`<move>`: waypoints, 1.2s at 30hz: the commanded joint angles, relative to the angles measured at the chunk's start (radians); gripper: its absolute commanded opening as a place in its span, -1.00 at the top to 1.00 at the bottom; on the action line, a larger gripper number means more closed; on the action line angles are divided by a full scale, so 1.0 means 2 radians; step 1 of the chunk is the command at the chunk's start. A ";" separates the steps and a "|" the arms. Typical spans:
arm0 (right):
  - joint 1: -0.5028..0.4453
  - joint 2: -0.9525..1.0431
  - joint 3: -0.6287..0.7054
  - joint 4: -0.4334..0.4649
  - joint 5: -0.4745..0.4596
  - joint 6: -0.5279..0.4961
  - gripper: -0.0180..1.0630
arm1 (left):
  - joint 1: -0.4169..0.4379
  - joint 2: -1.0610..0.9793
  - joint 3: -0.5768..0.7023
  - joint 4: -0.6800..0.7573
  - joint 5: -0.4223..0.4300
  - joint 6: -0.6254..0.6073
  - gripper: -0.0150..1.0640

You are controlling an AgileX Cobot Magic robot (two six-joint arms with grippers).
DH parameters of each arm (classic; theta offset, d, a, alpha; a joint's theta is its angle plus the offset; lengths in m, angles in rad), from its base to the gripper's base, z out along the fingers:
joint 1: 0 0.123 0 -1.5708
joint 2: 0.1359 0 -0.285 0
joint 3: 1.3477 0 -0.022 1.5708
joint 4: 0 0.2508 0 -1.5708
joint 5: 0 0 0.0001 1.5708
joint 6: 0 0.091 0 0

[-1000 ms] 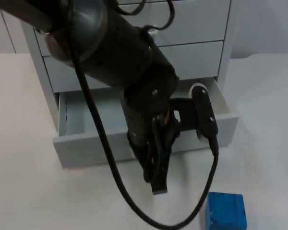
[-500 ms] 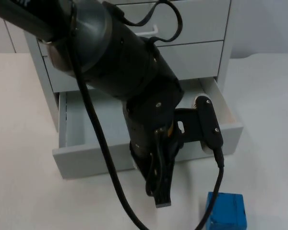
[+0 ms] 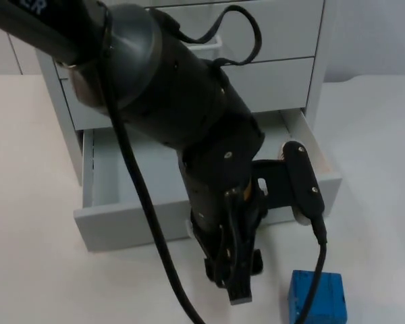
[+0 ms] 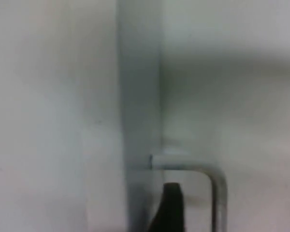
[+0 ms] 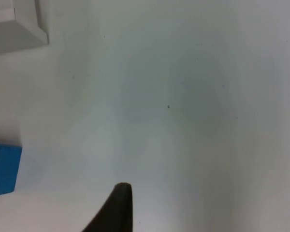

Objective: Open the drawer with the left hand, place the block into the drawer with the right hand, then close the drawer with the left hand.

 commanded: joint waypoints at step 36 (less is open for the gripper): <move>0.003 -0.001 -0.002 0.003 0.003 -0.001 -0.98 | 0.153 -0.397 0.117 -0.196 0.120 -0.092 -0.39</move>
